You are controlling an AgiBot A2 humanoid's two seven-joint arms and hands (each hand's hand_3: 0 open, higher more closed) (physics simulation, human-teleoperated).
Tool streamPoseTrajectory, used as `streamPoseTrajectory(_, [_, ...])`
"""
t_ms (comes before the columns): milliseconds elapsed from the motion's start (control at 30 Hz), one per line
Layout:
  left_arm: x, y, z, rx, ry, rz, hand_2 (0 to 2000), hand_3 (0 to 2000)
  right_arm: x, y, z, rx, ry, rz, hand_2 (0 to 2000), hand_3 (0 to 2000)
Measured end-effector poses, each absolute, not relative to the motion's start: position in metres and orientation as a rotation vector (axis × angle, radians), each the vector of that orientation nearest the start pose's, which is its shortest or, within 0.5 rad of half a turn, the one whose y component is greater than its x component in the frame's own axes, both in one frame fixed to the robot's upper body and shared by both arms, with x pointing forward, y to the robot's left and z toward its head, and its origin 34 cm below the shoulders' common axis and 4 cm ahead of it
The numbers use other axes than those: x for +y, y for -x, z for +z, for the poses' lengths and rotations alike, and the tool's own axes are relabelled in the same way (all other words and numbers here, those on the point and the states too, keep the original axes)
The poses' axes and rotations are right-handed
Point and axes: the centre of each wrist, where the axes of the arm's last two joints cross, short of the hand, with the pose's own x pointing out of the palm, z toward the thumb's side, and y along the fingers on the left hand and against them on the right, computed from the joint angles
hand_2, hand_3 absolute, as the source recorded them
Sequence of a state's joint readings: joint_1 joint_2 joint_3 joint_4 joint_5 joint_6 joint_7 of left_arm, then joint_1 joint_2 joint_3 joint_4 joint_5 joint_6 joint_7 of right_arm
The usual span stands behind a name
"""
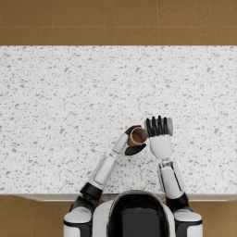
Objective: Pick up two cups and pour the berry on the right into the cup on the left
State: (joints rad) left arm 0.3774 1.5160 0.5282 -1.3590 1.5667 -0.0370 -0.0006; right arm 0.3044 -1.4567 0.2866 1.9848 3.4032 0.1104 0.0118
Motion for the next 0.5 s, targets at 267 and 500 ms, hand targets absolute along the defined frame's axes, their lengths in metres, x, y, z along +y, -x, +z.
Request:
streamPoseTrajectory(267, [0.0693,-0.2804,0.1344,0.044,-0.273,-2.078,2000,1280,-0.1413,-0.2315,0.2653,0.868,1.834,0.641,2000,1280])
streamPoseTrajectory(500, [0.0734,-0.2787,0.136,0.025,-0.264,-2.06,2000,1280,-0.1422,-0.2301,0.2641,0.872,1.824,0.644,2000,1280])
